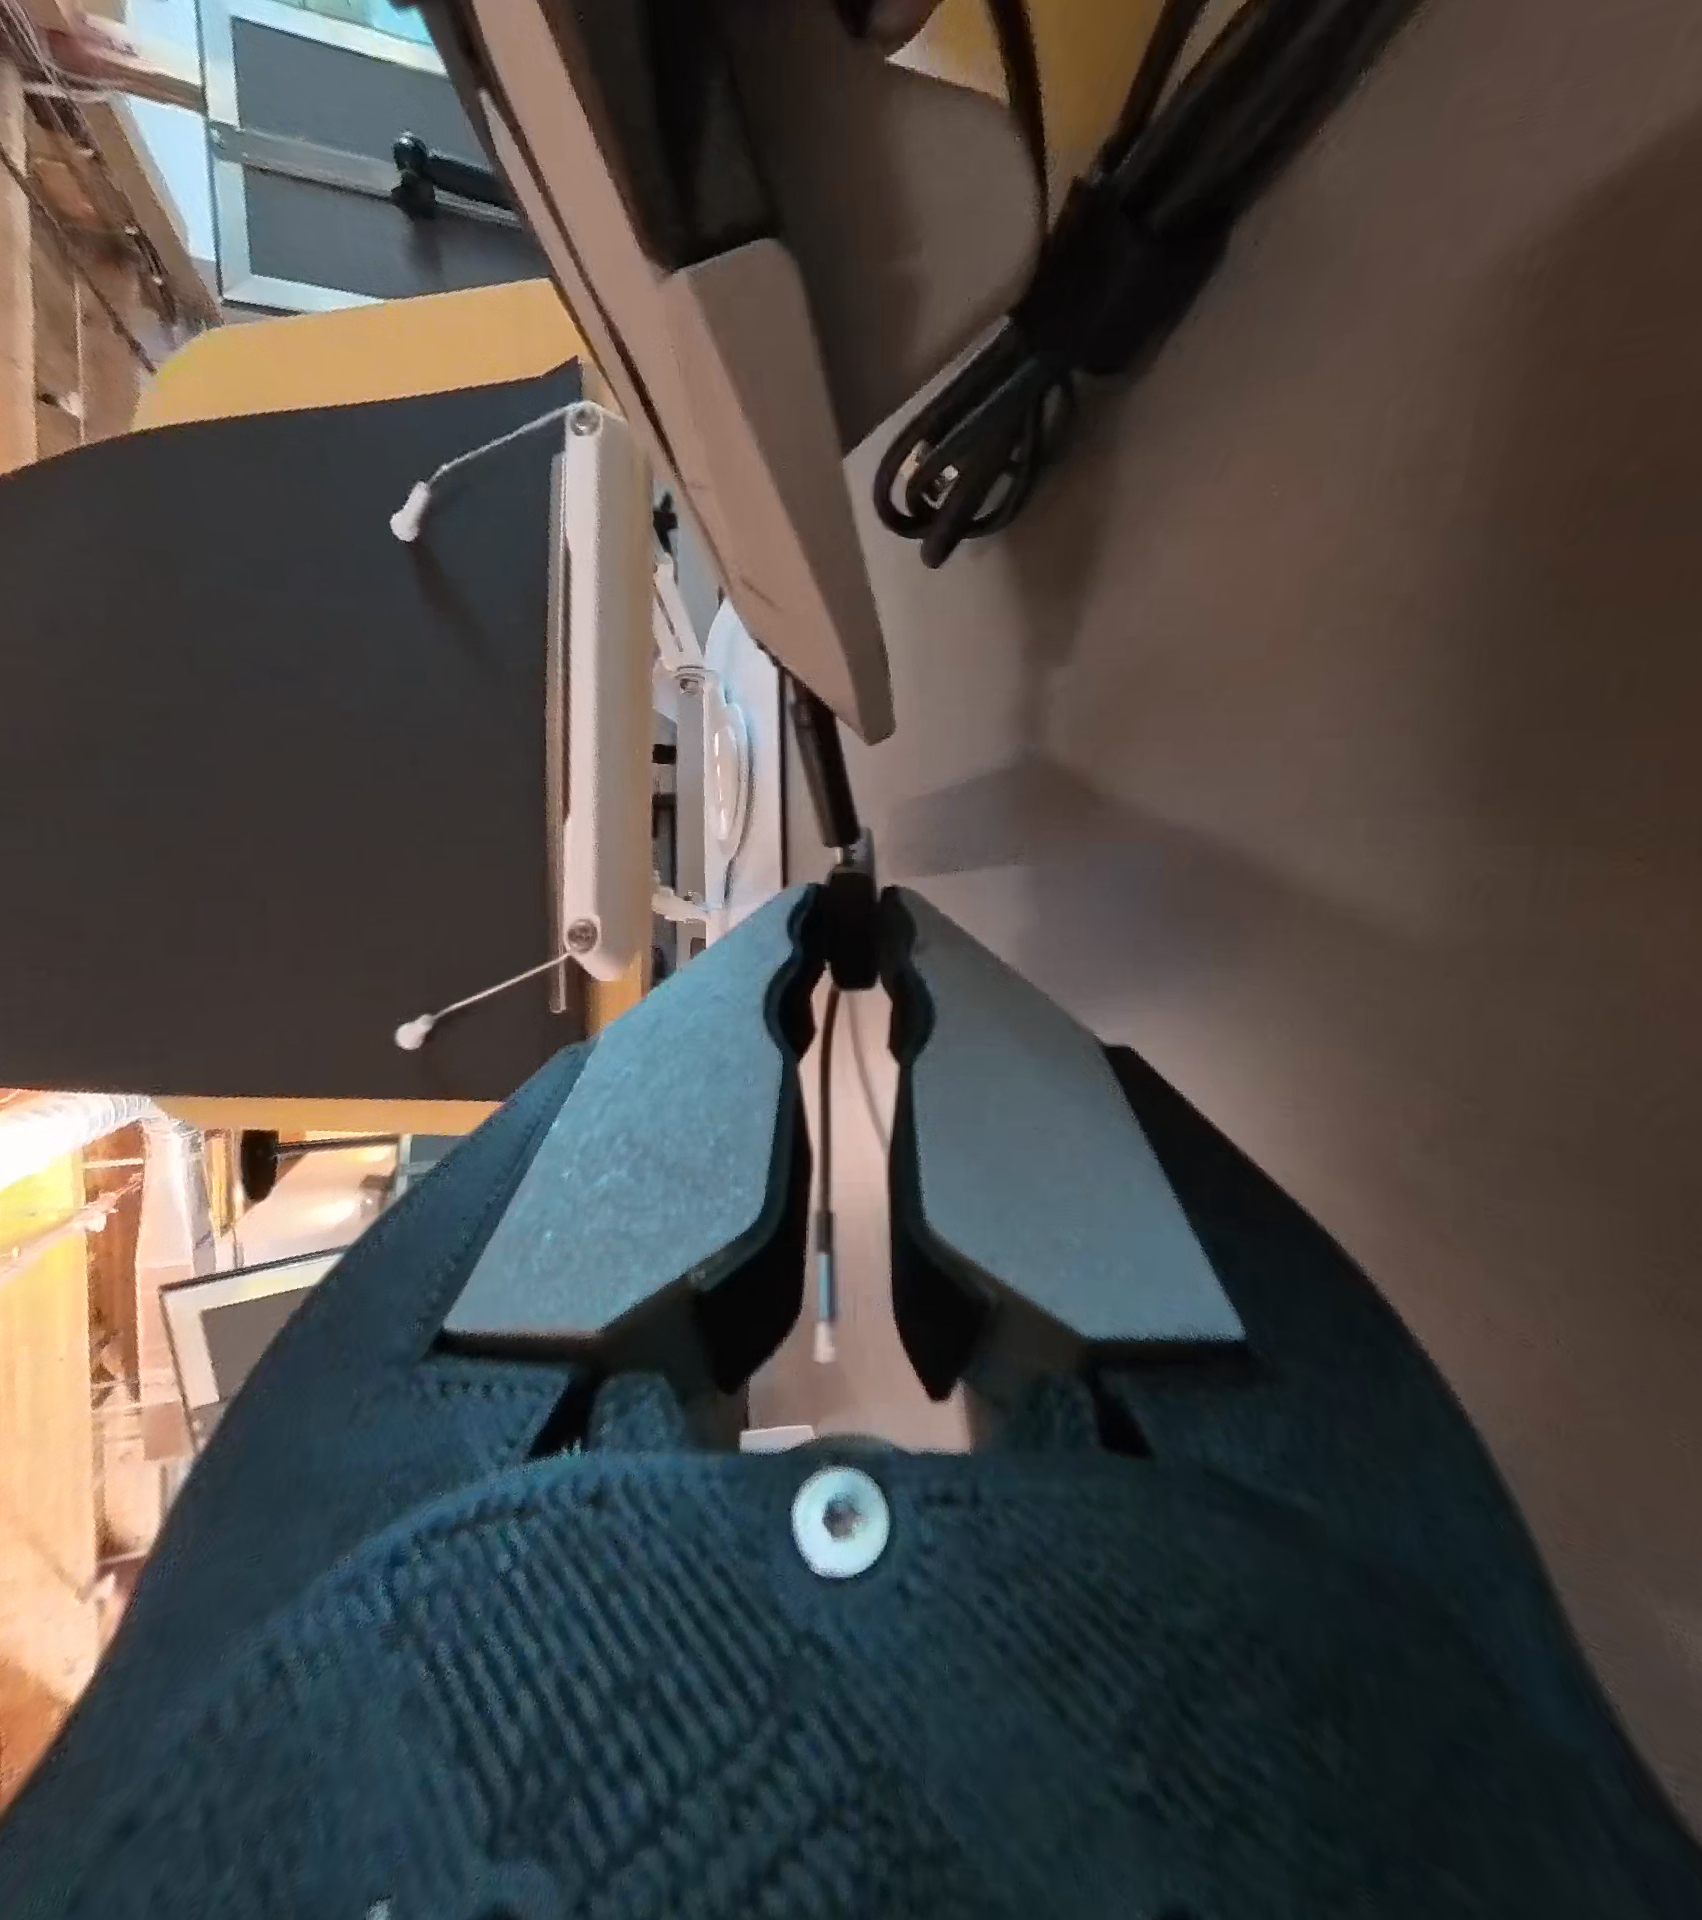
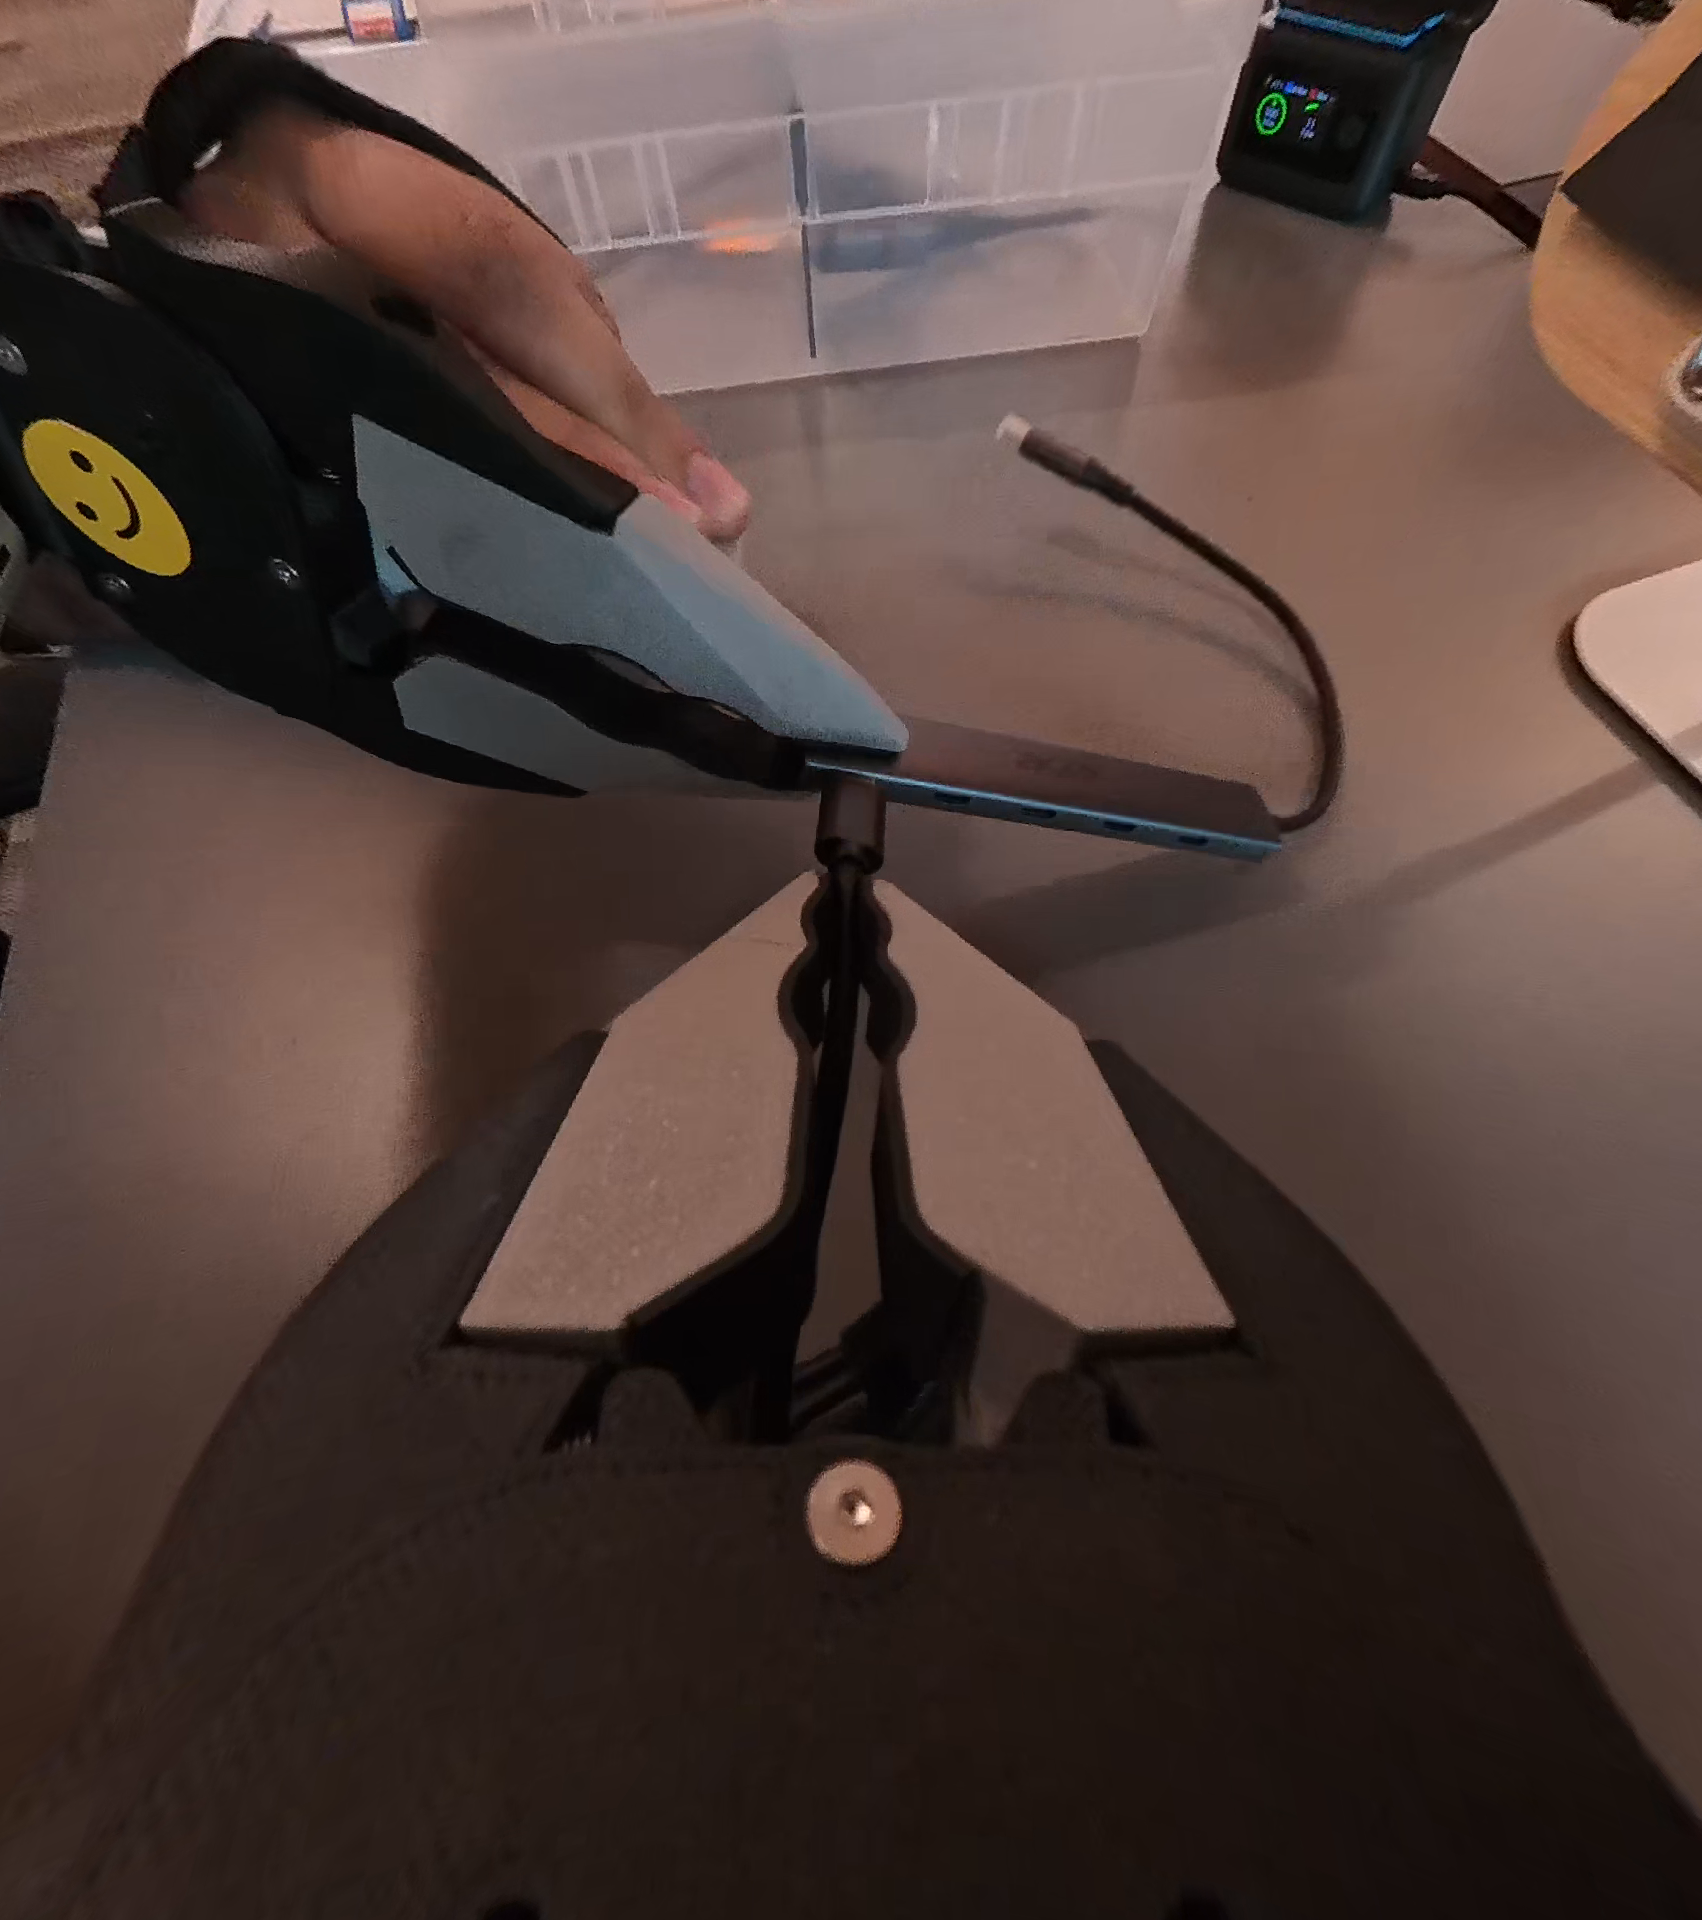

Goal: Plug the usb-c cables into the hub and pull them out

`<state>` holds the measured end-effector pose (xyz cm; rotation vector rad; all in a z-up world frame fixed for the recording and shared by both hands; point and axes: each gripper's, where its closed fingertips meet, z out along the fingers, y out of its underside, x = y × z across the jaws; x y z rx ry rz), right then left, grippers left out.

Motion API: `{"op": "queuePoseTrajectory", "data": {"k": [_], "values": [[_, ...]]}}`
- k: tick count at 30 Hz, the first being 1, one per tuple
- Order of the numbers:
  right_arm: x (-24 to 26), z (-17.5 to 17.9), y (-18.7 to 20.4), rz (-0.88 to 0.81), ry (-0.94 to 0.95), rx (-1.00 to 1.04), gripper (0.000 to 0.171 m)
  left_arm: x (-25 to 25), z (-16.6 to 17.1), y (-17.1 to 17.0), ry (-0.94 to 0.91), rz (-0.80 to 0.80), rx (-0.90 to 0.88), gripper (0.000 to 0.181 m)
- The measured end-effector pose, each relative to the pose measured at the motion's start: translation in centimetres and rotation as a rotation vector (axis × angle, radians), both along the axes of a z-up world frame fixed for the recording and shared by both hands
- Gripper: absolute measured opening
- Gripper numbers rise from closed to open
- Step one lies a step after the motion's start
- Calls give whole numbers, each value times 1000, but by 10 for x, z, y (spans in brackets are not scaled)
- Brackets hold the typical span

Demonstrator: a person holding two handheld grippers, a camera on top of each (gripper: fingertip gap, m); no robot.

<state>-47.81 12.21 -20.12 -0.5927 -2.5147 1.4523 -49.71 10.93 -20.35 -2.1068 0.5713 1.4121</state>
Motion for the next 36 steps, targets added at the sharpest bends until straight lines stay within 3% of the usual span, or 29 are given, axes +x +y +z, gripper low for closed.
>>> {"op": "queuePoseTrajectory", "data": {"k": [25,31,33,36], "values": [[3,1,-2,41,-14,-63,0,4,1,1,-83,16,63,5],[-4,17,3,6,-26,-103,0,-6,20,4,-85,-8,172,8],[-4,21,6,2,-14,-115,13,-4,22,5,-76,-24,182,8],[1,21,5,34,-57,-138,16,-4,18,6,-44,-28,157,8]]}}
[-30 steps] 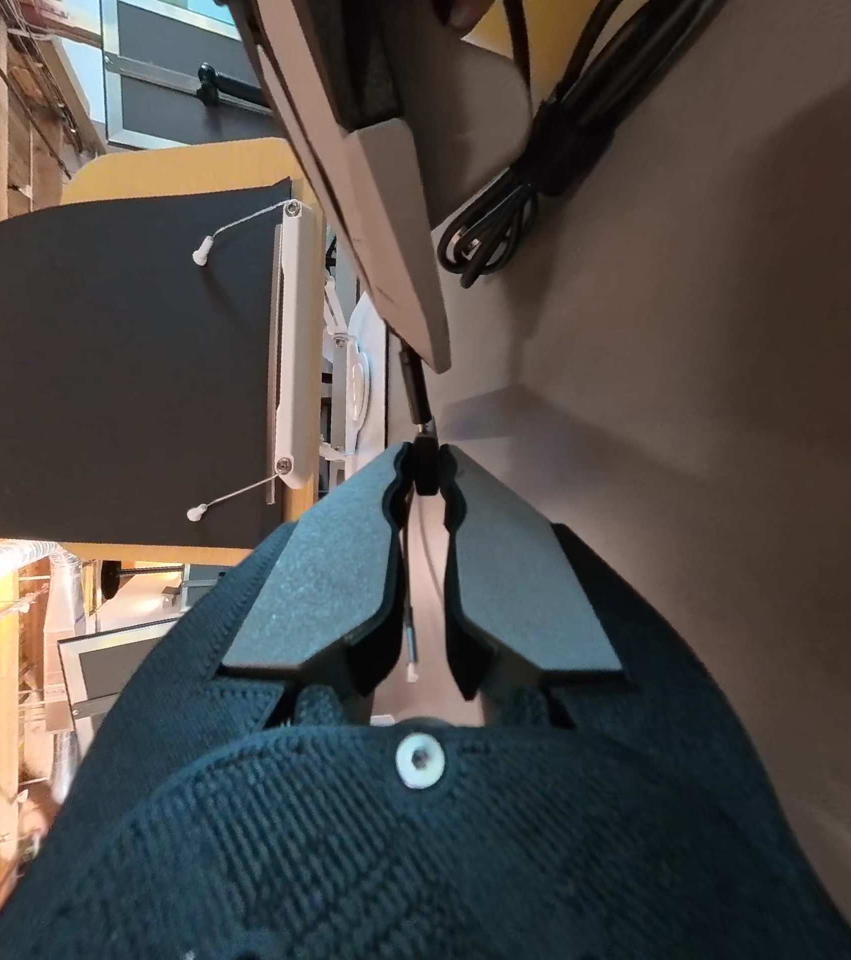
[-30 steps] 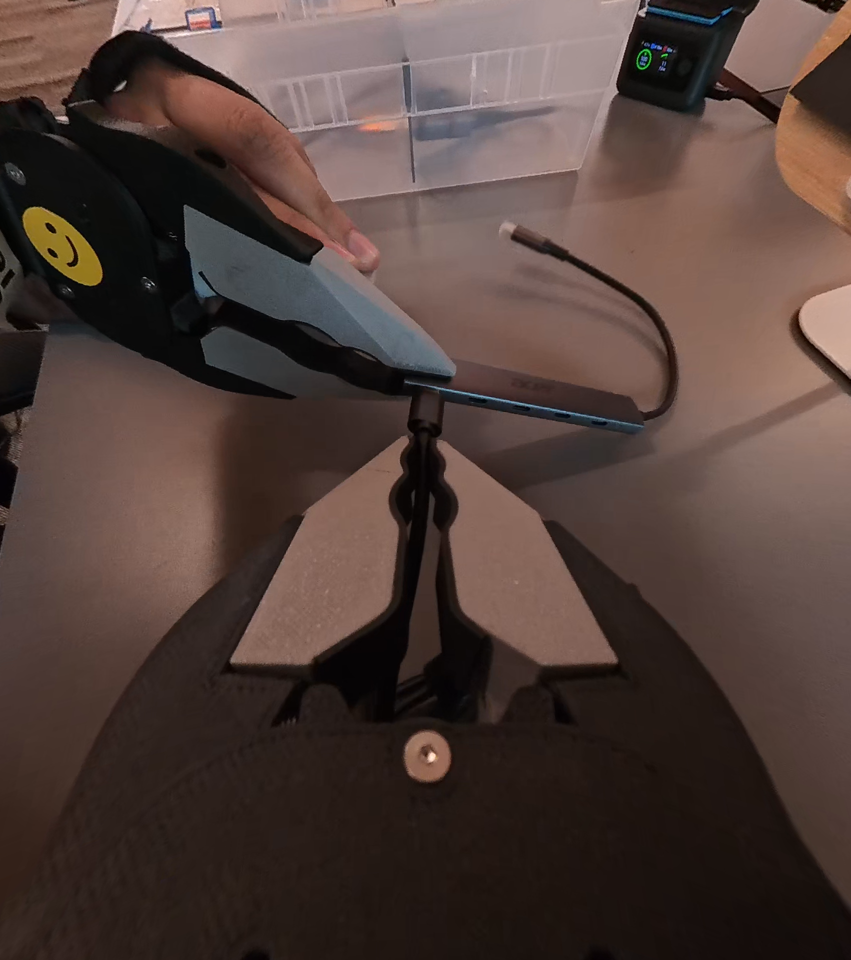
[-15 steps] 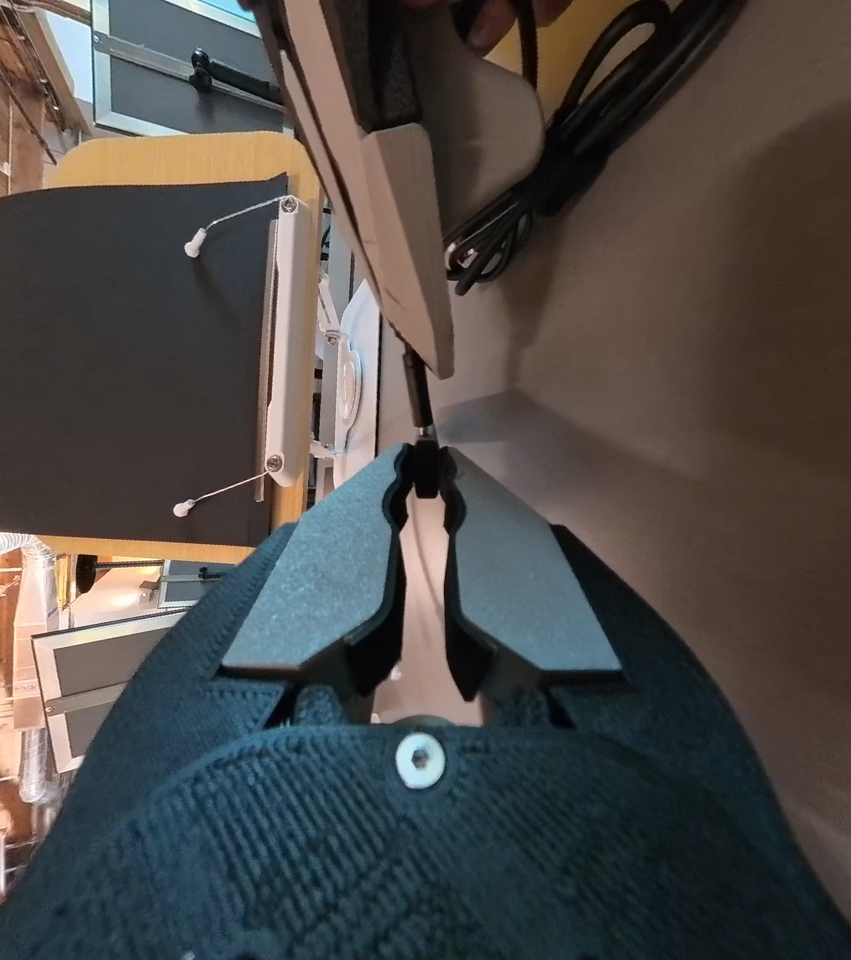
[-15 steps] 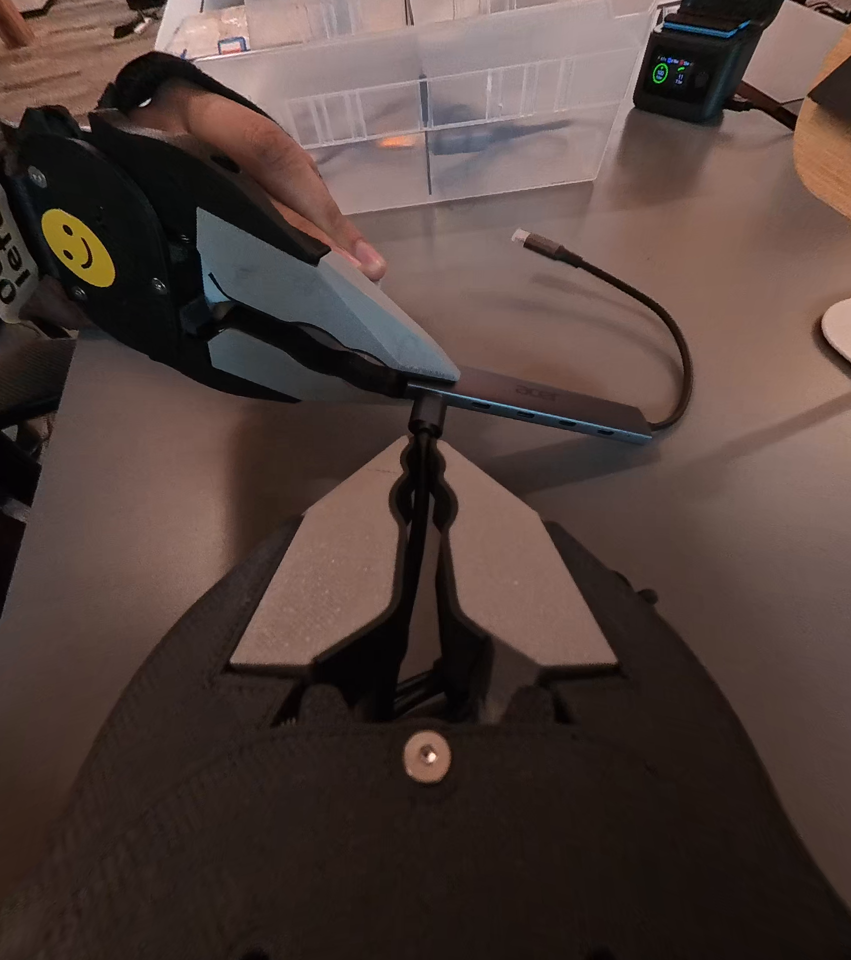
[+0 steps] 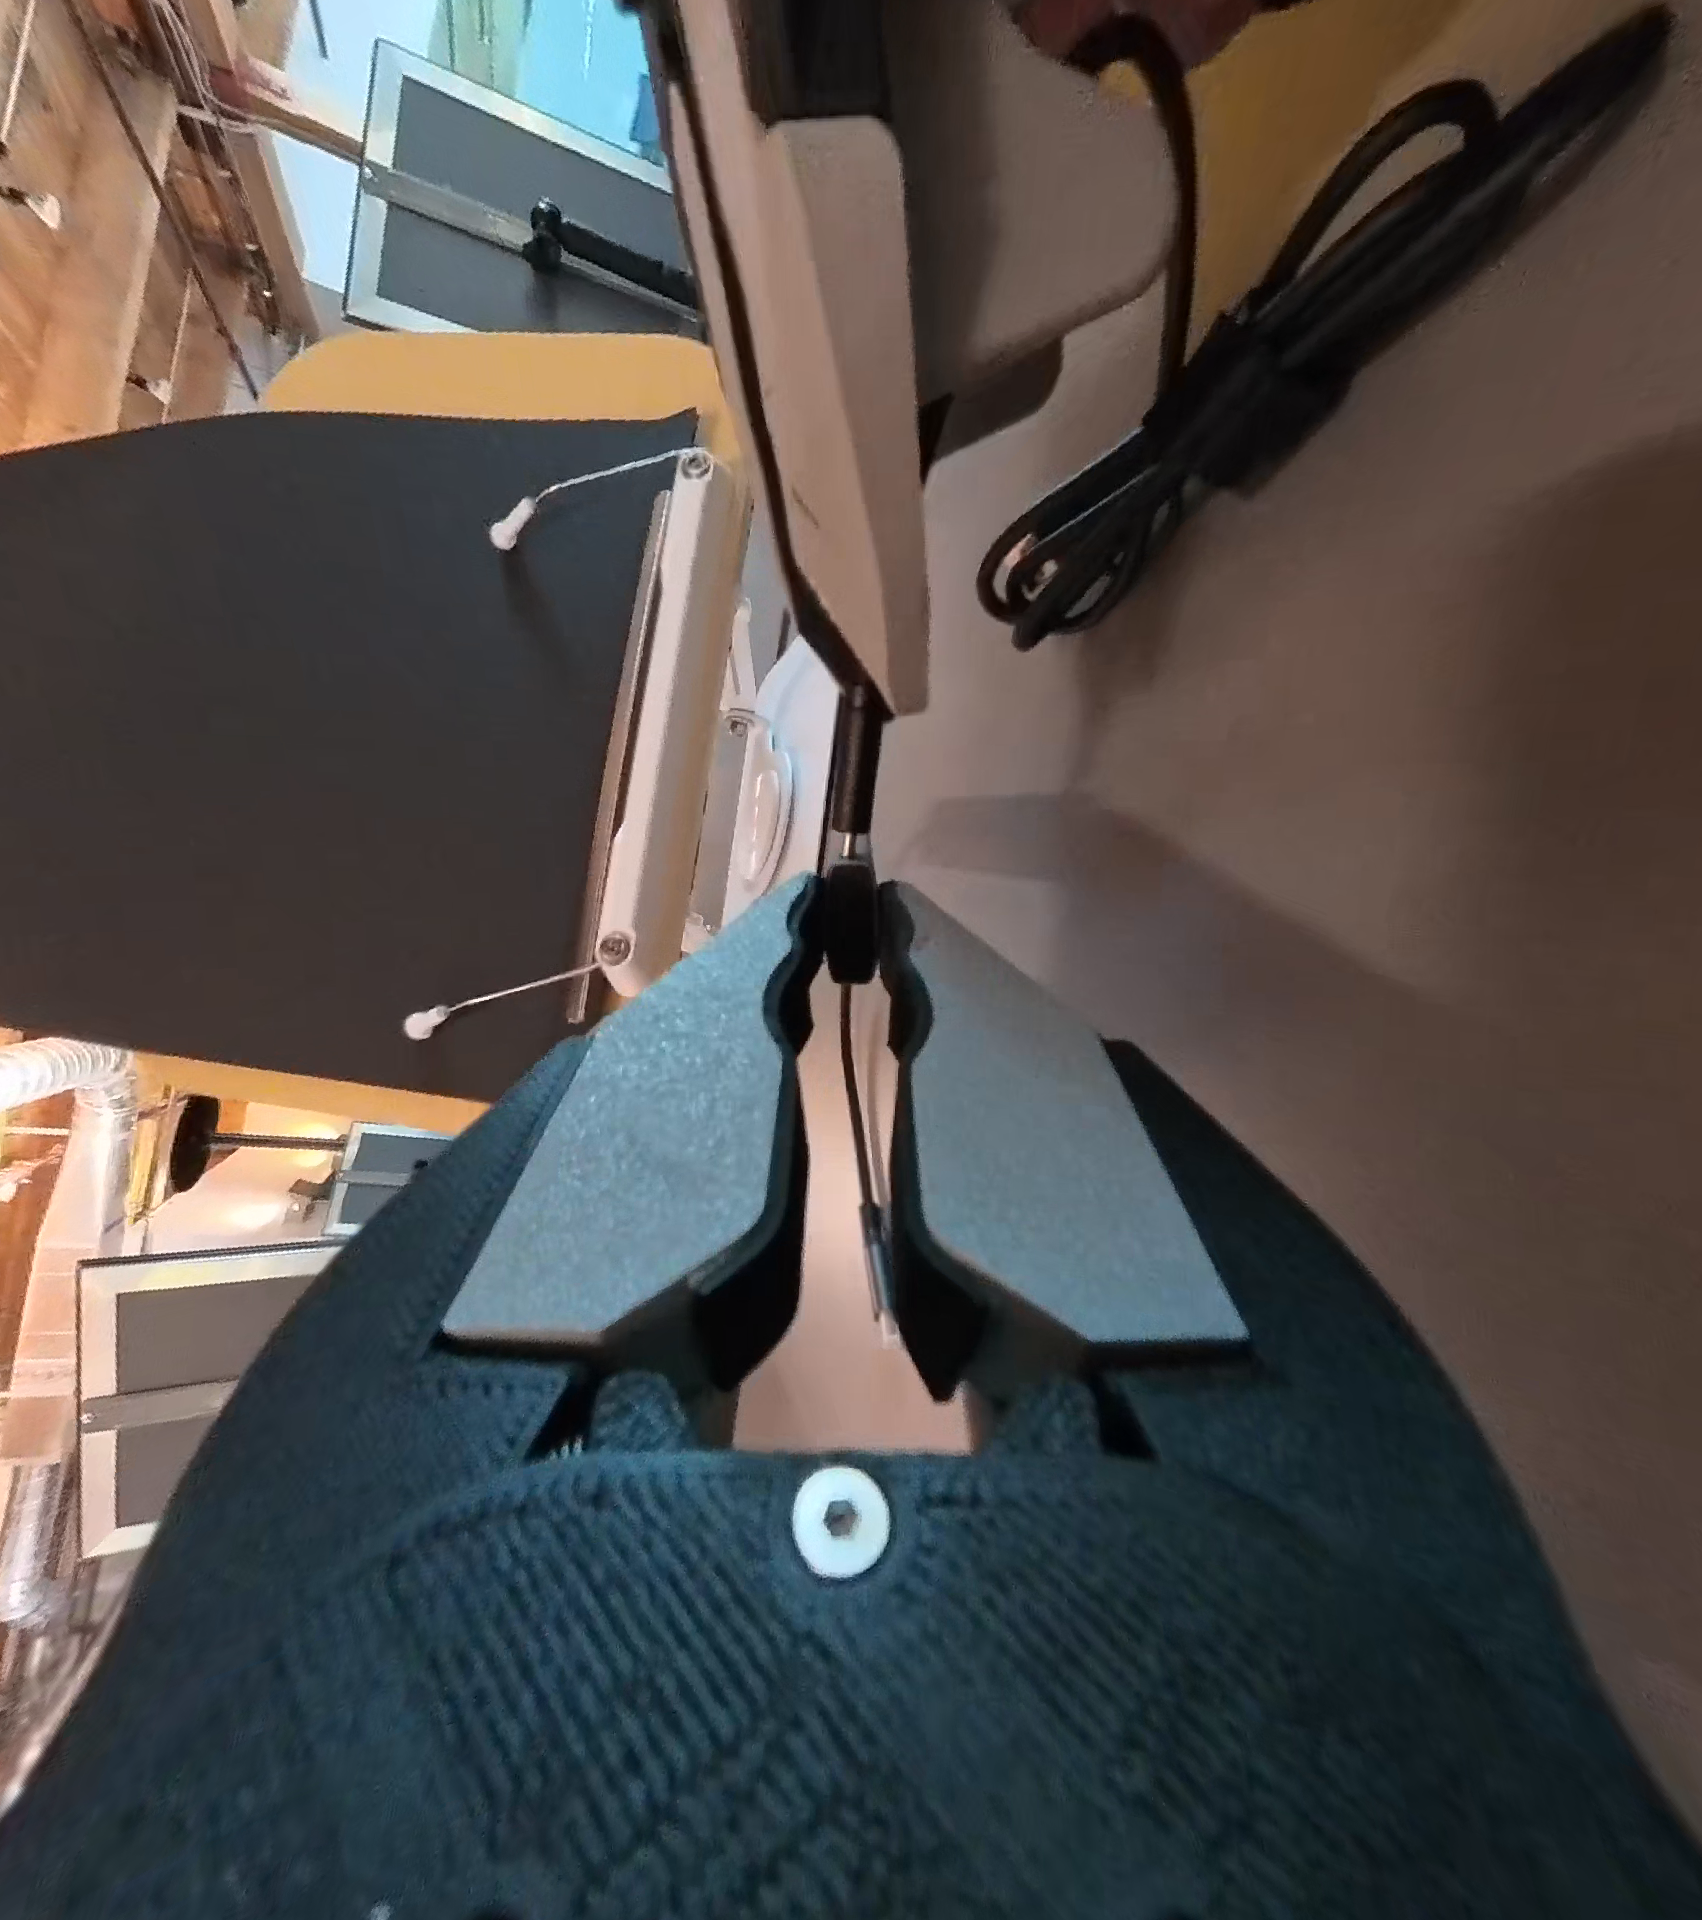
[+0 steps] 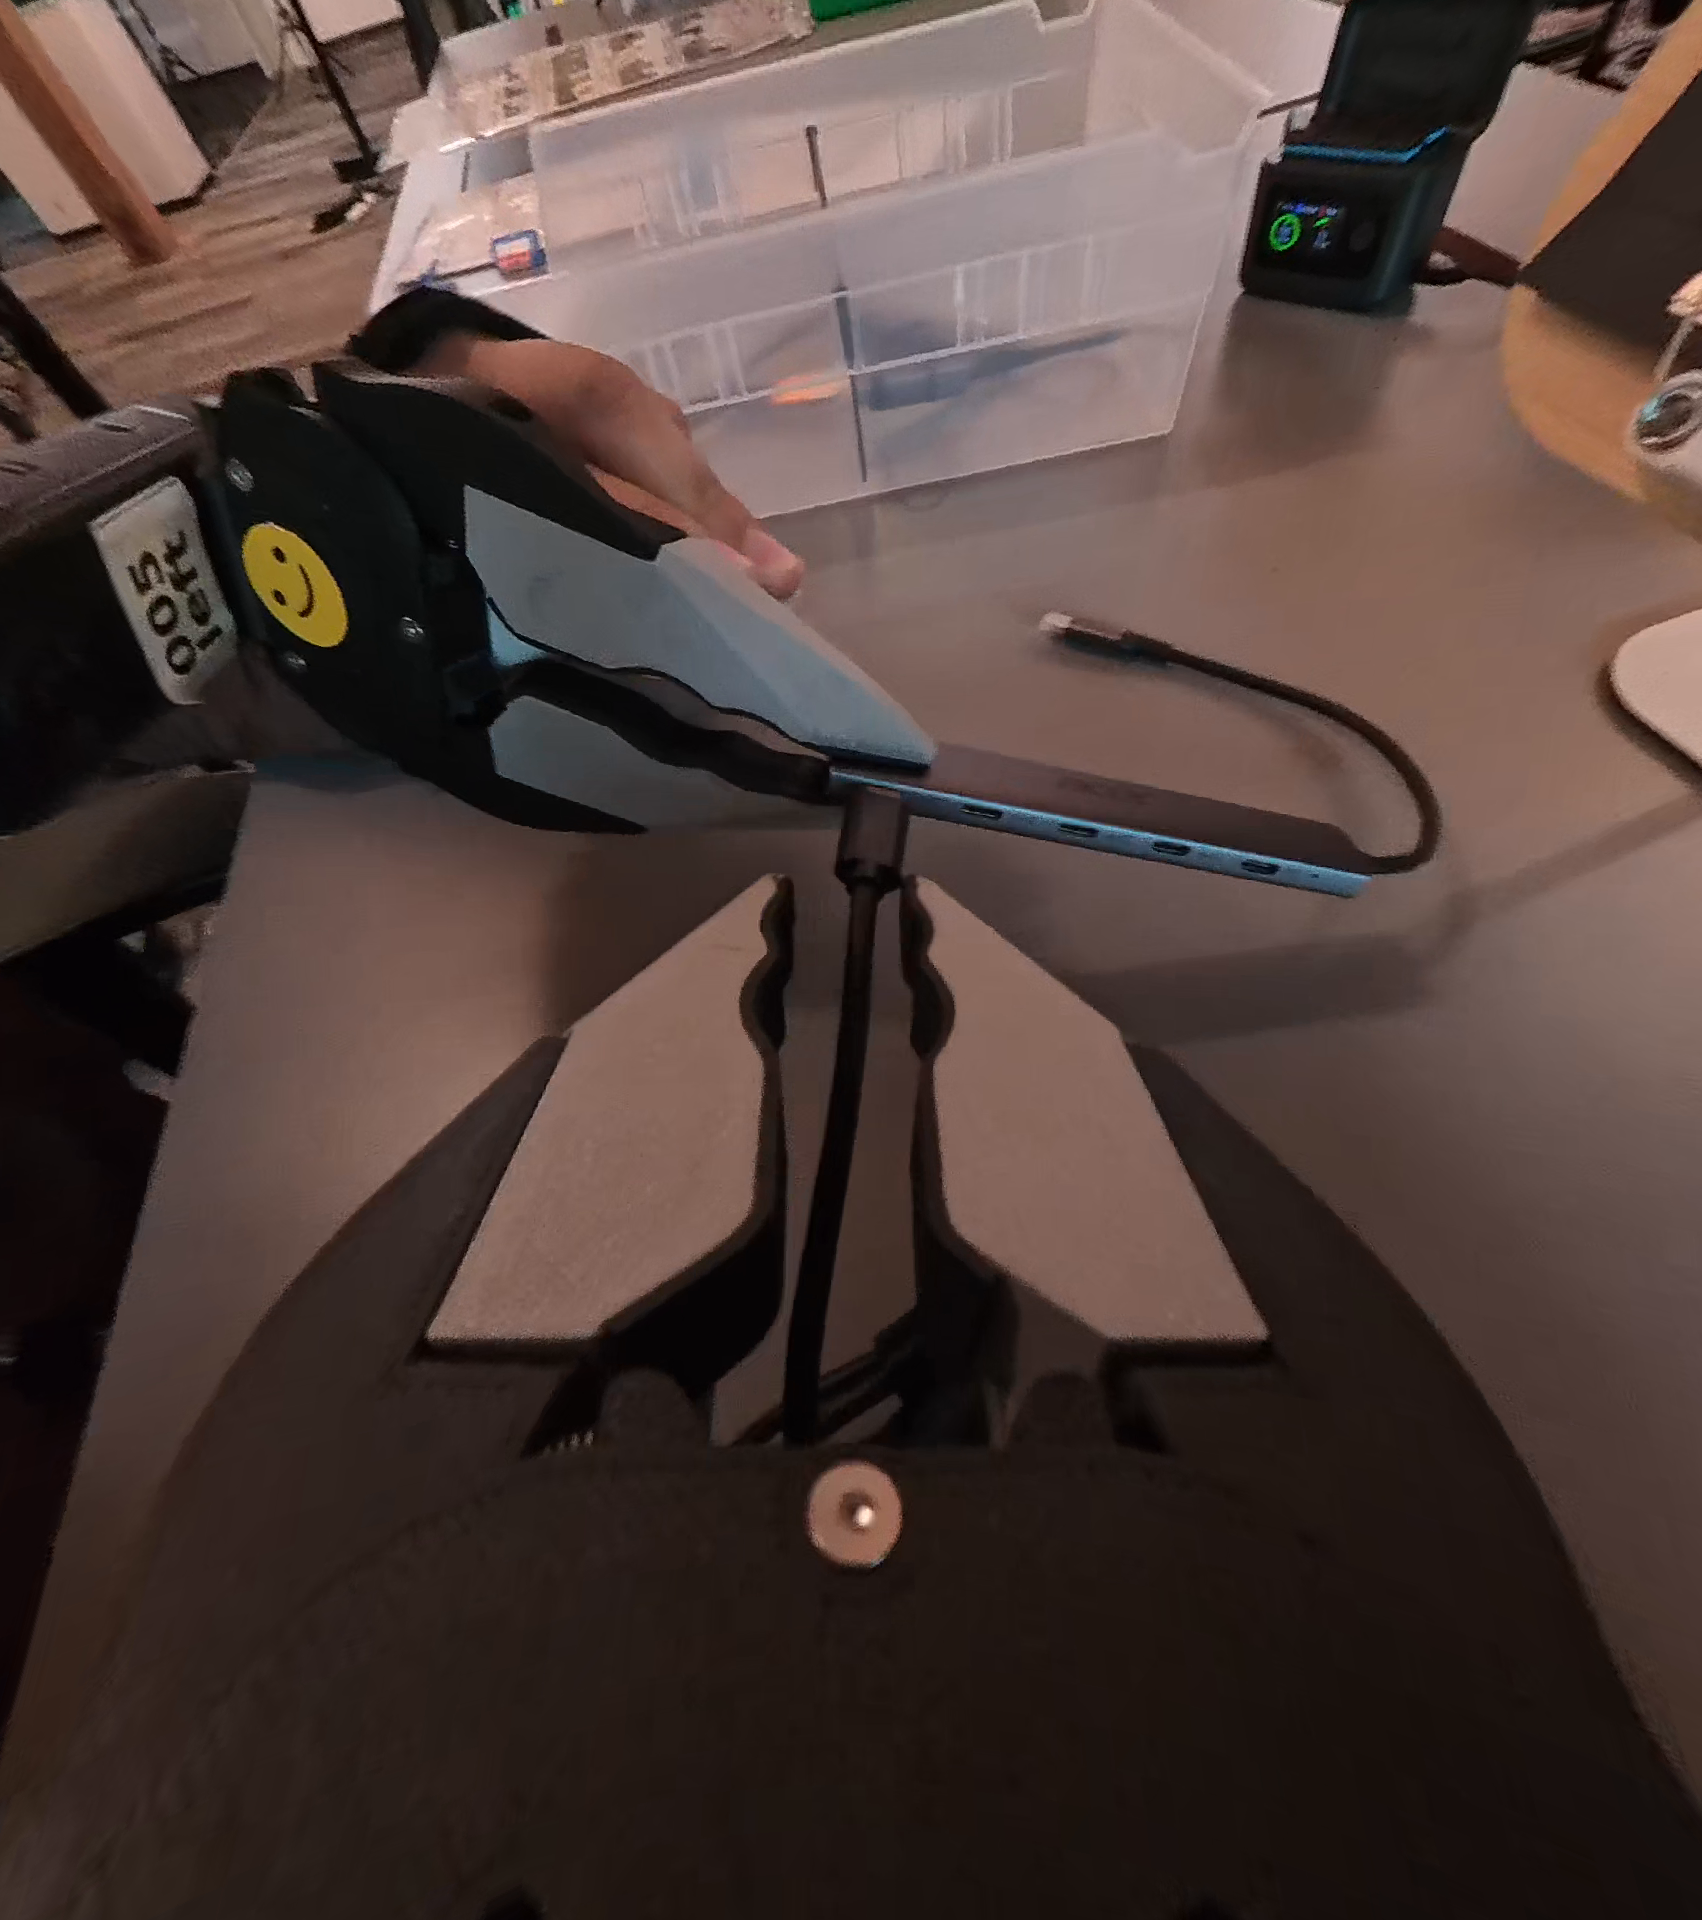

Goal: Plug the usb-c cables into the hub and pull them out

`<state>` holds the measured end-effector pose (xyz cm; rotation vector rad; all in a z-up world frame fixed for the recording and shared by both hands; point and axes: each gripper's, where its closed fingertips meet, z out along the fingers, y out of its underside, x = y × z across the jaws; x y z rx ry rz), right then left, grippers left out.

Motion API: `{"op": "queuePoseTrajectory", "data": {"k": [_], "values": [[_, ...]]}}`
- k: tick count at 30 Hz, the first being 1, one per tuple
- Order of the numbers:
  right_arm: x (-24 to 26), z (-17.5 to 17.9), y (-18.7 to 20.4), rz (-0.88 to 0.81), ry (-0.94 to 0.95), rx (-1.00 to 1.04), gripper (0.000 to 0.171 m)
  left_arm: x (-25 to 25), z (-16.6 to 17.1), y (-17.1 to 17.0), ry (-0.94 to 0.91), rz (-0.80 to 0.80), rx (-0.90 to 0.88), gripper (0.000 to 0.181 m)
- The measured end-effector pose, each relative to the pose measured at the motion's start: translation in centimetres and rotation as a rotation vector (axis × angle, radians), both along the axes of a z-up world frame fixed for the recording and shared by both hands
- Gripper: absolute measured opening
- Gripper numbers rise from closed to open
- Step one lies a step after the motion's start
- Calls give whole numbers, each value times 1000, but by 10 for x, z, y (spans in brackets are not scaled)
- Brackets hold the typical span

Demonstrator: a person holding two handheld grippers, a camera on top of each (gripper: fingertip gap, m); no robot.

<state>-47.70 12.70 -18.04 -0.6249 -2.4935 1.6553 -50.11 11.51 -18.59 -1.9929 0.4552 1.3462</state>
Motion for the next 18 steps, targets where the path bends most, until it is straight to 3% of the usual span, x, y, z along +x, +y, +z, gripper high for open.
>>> {"op": "queuePoseTrajectory", "data": {"k": [10,18], "values": [[-1,2,-2,3,-107,-88,9,4,3,3,26,-19,6,8],[0,1,0,-26,-11,17,9,1,3,1,-11,-14,28,8]]}}
